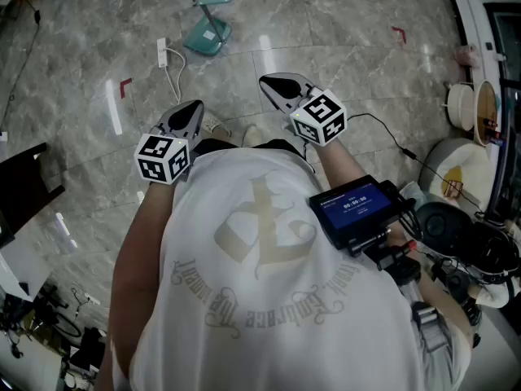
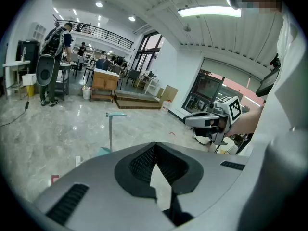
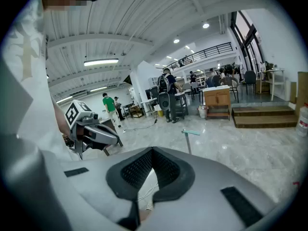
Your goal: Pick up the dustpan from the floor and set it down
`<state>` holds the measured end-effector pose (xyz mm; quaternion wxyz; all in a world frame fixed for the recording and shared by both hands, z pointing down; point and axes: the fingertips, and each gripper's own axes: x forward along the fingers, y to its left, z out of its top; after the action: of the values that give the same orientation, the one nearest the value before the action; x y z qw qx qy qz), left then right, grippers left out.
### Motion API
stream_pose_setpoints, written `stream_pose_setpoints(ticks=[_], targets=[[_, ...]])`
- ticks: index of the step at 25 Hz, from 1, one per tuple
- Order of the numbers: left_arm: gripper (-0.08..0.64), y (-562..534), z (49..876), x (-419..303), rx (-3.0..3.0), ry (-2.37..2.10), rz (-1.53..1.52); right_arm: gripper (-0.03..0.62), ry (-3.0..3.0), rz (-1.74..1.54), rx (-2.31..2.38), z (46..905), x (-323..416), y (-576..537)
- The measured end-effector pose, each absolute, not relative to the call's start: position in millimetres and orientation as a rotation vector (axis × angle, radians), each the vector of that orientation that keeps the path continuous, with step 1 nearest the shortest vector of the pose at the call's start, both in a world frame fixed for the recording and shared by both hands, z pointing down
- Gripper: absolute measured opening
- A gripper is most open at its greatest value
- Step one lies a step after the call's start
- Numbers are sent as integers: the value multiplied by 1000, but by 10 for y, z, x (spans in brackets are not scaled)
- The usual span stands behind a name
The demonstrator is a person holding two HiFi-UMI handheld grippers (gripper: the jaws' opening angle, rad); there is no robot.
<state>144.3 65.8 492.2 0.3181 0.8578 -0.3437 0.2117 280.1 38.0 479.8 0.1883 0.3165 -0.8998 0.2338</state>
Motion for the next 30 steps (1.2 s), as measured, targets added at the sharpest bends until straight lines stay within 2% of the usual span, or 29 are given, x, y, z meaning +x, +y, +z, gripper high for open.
stream_pose_setpoints(ticks=[30], targets=[[12, 687, 4829, 1308, 2249, -966, 562, 17, -2562, 706, 939, 4790, 2767, 242]])
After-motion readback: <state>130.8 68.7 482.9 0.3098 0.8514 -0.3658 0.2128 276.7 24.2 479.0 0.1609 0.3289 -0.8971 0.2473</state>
